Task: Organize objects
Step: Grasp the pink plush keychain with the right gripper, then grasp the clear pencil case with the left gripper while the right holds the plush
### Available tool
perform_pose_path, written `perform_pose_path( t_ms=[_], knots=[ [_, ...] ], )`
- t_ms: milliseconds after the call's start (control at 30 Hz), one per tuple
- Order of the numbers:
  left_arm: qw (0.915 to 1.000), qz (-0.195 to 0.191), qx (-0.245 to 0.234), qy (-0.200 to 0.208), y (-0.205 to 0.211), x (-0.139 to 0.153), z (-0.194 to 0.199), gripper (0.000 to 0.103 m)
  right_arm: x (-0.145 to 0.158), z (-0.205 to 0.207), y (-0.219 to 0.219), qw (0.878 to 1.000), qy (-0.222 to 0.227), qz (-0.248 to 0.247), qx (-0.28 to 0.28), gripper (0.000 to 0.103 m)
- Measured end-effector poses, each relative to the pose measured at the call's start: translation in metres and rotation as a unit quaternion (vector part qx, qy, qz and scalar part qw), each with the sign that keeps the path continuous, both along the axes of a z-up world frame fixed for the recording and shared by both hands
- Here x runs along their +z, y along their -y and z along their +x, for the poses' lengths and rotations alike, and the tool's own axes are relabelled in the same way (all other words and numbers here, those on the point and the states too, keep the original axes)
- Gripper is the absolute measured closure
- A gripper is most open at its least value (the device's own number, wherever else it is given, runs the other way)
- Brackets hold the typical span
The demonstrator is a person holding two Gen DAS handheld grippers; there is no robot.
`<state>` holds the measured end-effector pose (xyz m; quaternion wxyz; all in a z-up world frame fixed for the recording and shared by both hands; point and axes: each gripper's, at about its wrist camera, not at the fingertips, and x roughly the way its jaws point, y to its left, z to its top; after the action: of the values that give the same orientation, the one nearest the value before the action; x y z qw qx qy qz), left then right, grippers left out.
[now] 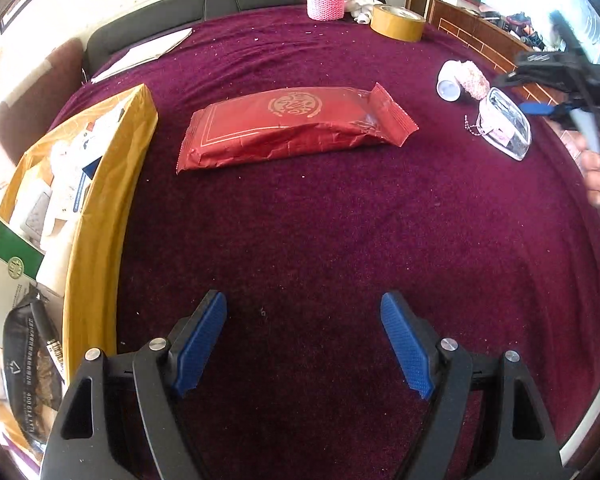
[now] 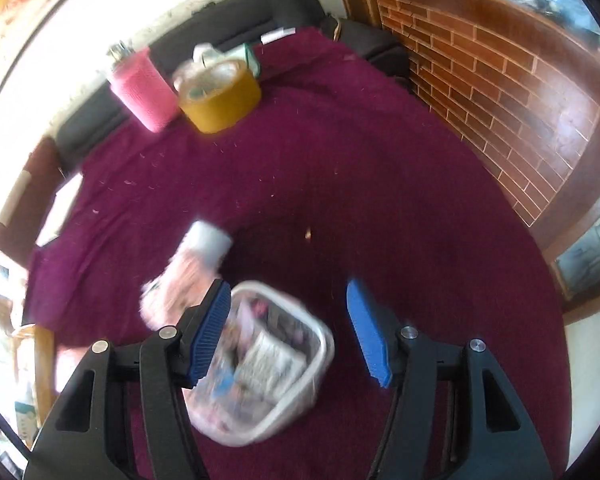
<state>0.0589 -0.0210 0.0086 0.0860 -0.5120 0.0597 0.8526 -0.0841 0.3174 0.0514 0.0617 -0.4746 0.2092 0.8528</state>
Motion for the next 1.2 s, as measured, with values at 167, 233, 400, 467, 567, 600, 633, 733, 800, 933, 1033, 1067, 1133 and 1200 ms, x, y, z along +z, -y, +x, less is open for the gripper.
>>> perform_pose_path(
  t_ms=[167,233,400,467,567,600,633,733,800,933,1033,1067,1133,1200],
  knots=[
    [0.9998,0.002,-0.019,-0.006,0.0,0.001,0.002,0.022,-0.013,0.008,0.036,0.986,0.013,-0.105,0.131,0.042],
    [0.9998,0.004,-0.02,-0.007,0.0,0.002,0.002,0.021,-0.015,0.028,0.062,0.967,0.028,-0.134,0.215,0.042],
    [0.9997,0.005,-0.02,-0.012,-0.001,0.001,0.001,0.018,0.015,0.055,0.062,0.98,-0.02,-0.083,0.18,0.042],
    [0.9997,0.009,-0.019,-0.012,0.001,0.0,0.0,0.018,0.024,0.048,0.061,0.984,-0.028,-0.066,0.164,0.042],
    [0.9984,0.055,-0.017,-0.002,0.008,0.007,0.002,0.018,0.021,0.029,0.074,0.985,-0.008,-0.057,0.161,0.042],
    [0.9972,0.072,-0.019,-0.001,0.011,0.01,0.003,0.018,0.015,0.021,0.079,0.986,0.009,-0.057,0.155,0.042],
    [0.9962,0.084,-0.023,-0.005,0.012,0.015,0.005,0.018,0.008,0.013,0.084,0.988,0.028,-0.053,0.145,0.042],
    [0.9933,0.092,-0.054,-0.045,0.008,0.038,0.013,0.018,-0.009,-0.015,0.093,0.99,0.052,-0.048,0.124,0.046],
    [0.9915,0.09,-0.075,-0.057,0.002,0.048,0.014,0.018,-0.01,-0.017,0.094,0.992,0.031,-0.045,0.111,0.073],
    [0.9838,0.105,-0.125,-0.073,-0.017,0.062,0.006,0.019,-0.007,0.001,0.074,0.992,0.013,-0.081,0.098,0.078],
    [0.9706,0.096,-0.199,-0.095,-0.047,0.07,-0.007,0.019,0.005,0.024,0.048,0.993,-0.012,-0.089,0.083,0.079],
    [0.9647,0.087,-0.228,-0.097,-0.059,0.071,-0.014,0.019,0.008,0.035,0.039,0.993,-0.017,-0.09,0.08,0.079],
    [0.9528,0.063,-0.283,-0.088,-0.084,0.066,-0.03,0.019,0.012,0.057,0.021,0.992,-0.024,-0.095,0.075,0.079],
    [0.9426,0.045,-0.323,-0.07,-0.105,0.059,-0.045,0.019,0.014,0.077,0.006,0.992,-0.025,-0.1,0.07,0.079]
  ],
)
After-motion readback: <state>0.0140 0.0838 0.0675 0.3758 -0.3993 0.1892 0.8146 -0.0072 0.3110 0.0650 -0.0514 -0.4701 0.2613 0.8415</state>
